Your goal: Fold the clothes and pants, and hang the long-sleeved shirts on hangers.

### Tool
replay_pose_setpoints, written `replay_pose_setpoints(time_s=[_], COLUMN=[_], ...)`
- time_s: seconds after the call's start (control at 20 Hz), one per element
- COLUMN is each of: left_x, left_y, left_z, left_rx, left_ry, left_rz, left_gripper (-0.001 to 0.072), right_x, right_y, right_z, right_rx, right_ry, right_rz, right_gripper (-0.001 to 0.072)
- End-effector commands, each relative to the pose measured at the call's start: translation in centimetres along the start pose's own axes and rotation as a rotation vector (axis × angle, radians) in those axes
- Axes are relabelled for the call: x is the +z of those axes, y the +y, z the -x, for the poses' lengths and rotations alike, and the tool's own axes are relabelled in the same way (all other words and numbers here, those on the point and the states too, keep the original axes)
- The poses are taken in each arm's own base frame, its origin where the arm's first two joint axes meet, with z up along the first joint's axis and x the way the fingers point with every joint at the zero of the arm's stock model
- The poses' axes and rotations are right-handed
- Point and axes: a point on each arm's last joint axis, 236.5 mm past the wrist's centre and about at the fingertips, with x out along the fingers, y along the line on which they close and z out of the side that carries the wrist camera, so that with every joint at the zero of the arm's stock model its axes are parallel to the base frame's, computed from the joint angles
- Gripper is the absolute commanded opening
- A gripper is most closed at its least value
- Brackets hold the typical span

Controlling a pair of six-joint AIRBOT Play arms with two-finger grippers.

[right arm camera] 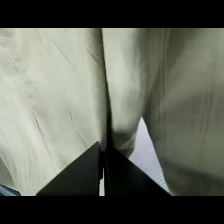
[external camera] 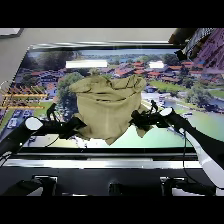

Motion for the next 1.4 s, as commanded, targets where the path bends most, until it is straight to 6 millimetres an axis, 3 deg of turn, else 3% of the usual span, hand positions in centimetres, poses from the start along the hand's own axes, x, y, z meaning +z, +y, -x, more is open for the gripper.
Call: replay_pose_setpoints(time_s=[0.0, 0.25, 0.5, 0.55, 0.65, 0.75, 0.9, 1.05, 1.2, 1.35], left_x=[-2.0, -2.6, -0.6, -0.2, 0.0, 0.5, 1.2, 0.1, -4.0, -8.8], left_y=[-0.2, 0.3, 0.6, 0.5, 0.2, -0.8, -2.2, -0.9, 1.1, 0.3], left_z=[-2.4, -5.7, -6.9, -6.9, -6.8, -6.3, -3.8, 0.6, 5.2, 8.5], left_rx=[0.024, 0.062, 0.058, 0.053, 0.046, 0.027, -0.007, 0.066, 0.179, 0.158], left_ry=[0.055, 0.05, -0.028, -0.043, -0.049, -0.058, -0.061, -0.038, 0.044, 0.111], left_rz=[-0.008, 0.066, 0.106, 0.119, 0.105, 0.083, 0.071, -0.049, -0.187, -0.298], left_gripper=[0.0684, 0.0684, 0.0665, 0.0578, 0.0018, 0.0027, 0.0025, 0.0024, 0.0023, 0.0024], right_x=[-0.4, -1.3, -2.5, -2.5, -2.6, -2.8, -4.2, -7.7, -12.6, -18.2], right_y=[0.8, 2.3, 2.9, 3.2, 3.5, 3.4, 3.0, 1.5, 0.5, 0.5], right_z=[0.5, 2.1, 2.8, 3.1, 4.0, 5.0, 7.2, 10.6, 14.8, 19.1], right_rx=[0.018, 0.041, 0.053, 0.056, 0.048, 0.018, -0.038, -0.142, -0.213, -0.228], right_ry=[0.004, 0.01, 0.047, 0.041, 0.023, 0.01, 0.018, 0.084, 0.169, 0.221], right_rz=[0.023, 0.069, 0.088, 0.099, 0.116, 0.144, 0.193, 0.243, 0.223, 0.123], right_gripper=[0.0033, 0.0033, 0.0033, 0.0033, 0.0033, 0.0033, 0.0033, 0.0033, 0.0033, 0.0033])
